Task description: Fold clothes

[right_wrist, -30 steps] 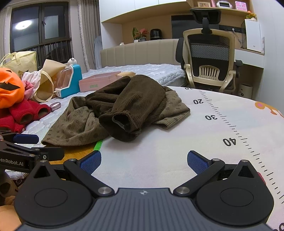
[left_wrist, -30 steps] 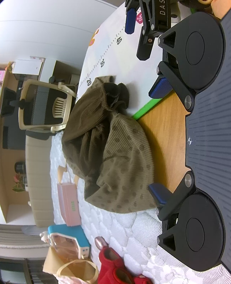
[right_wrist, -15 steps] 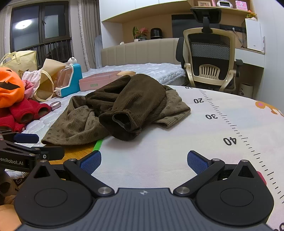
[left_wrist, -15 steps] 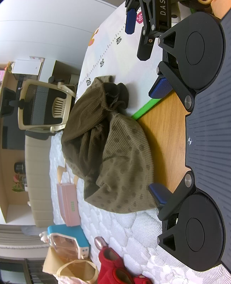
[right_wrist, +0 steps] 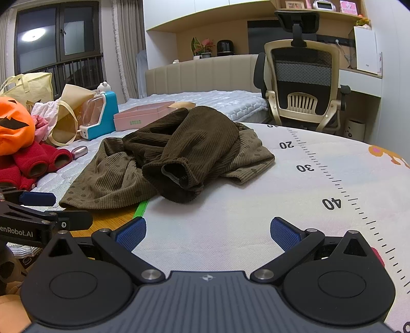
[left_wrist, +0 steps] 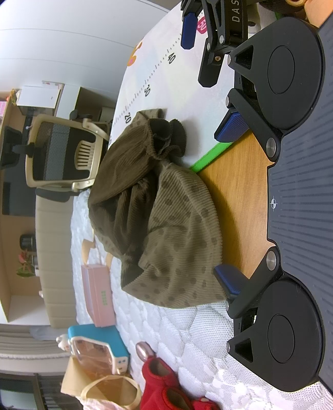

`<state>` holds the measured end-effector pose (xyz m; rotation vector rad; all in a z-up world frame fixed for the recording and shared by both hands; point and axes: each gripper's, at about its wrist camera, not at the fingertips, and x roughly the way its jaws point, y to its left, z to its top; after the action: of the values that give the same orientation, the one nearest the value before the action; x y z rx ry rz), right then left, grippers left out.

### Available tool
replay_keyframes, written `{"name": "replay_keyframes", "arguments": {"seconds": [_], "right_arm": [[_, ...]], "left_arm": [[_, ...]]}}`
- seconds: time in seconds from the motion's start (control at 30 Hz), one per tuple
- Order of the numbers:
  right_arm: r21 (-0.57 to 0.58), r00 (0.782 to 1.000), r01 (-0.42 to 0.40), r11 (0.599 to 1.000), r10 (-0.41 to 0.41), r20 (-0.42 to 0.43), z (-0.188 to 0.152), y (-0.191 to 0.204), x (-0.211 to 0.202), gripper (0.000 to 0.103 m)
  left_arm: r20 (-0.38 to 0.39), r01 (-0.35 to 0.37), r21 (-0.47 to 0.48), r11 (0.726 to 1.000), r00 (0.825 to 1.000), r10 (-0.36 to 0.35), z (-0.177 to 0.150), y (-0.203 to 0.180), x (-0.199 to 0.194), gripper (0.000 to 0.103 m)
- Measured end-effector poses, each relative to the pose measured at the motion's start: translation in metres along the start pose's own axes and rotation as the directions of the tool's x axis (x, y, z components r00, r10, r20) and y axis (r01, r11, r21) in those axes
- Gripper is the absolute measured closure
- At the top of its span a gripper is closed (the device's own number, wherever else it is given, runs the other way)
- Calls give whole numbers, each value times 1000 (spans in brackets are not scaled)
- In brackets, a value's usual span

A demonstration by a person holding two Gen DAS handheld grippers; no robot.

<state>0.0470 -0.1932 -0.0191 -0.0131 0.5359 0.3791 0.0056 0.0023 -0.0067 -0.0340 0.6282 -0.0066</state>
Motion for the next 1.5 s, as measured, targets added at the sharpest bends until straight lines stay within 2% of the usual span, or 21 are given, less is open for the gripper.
{"name": "replay_keyframes", "arguments": {"seconds": [0.27, 0.37, 0.5, 0.6, 0.7, 0.87, 0.9, 0.97, 1.0, 1.07, 1.13, 1.2, 1.27, 1.33, 1.37, 1.43, 1.47, 1.5], "right_arm": [[-20, 1000, -6, 1000, 5, -29, 5, -1, 6, 0], [-26, 997, -51, 998, 49, -59, 22, -5, 12, 0], [-10, 991, -104, 994, 103, -90, 61, -15, 40, 0], [51, 983, -117, 992, 122, -135, 87, -30, 88, 0], [138, 967, -115, 984, 142, -210, 91, -47, 134, 0], [303, 954, -135, 943, 207, -217, 84, -68, 153, 0], [295, 950, -131, 946, 205, -235, 86, -67, 155, 0], [207, 930, -138, 969, 198, -309, 96, -58, 160, 0], [165, 931, -152, 975, 197, -308, 104, -57, 159, 1], [98, 952, -179, 979, 198, -234, 123, -55, 148, 4], [-4, 980, -146, 989, 144, -141, 146, -55, 146, 6], [-66, 992, -101, 993, 95, -87, 170, -60, 163, 19], [-43, 992, -77, 996, 72, -106, 188, -70, 206, 27], [-16, 989, -54, 998, 52, -137, 194, -78, 255, 27], [6, 985, -63, 998, 63, -160, 192, -80, 274, 27], [63, 973, -102, 993, 113, -204, 182, -83, 303, 37], [87, 967, -126, 988, 142, -210, 177, -82, 307, 45], [83, 965, -145, 986, 159, -208, 172, -76, 303, 49]], "left_arm": [[-29, -5, -12, 1000, 1000, 5, 3, 7, 10, 0], [-40, 14, -5, 1000, 999, -15, 16, 14, 14, 0], [1, 86, 1, 996, 996, -86, 60, 29, 26, 0], [-7, 153, 1, 988, 988, -153, 98, 39, 56, 0], [-11, 183, -26, 983, 983, -184, 127, 53, 91, 0], [-28, 220, -76, 972, 974, -223, 164, 85, 140, 0], [-36, 224, -82, 971, 973, -227, 169, 91, 152, 0], [-54, 217, -102, 971, 973, -224, 173, 103, 176, 0], [-65, 225, -126, 966, 970, -234, 175, 110, 186, 0], [-84, 240, -172, 955, 963, -257, 177, 125, 204, 0], [-92, 263, -196, 945, 954, -284, 177, 136, 214, 0], [-114, 276, -219, 936, 945, -306, 176, 146, 227, 0], [-142, 278, -263, 924, 936, -321, 173, 153, 242, 0], [-155, 306, -320, 896, 917, -368, 166, 158, 255, 0], [-153, 323, -344, 882, 907, -392, 162, 158, 257, 0], [-145, 342, -361, 867, 898, -415, 157, 154, 255, 0], [-148, 350, -351, 869, 895, -420, 156, 148, 251, 0], [-156, 353, -331, 875, 894, -419, 154, 141, 245, 0]]}}
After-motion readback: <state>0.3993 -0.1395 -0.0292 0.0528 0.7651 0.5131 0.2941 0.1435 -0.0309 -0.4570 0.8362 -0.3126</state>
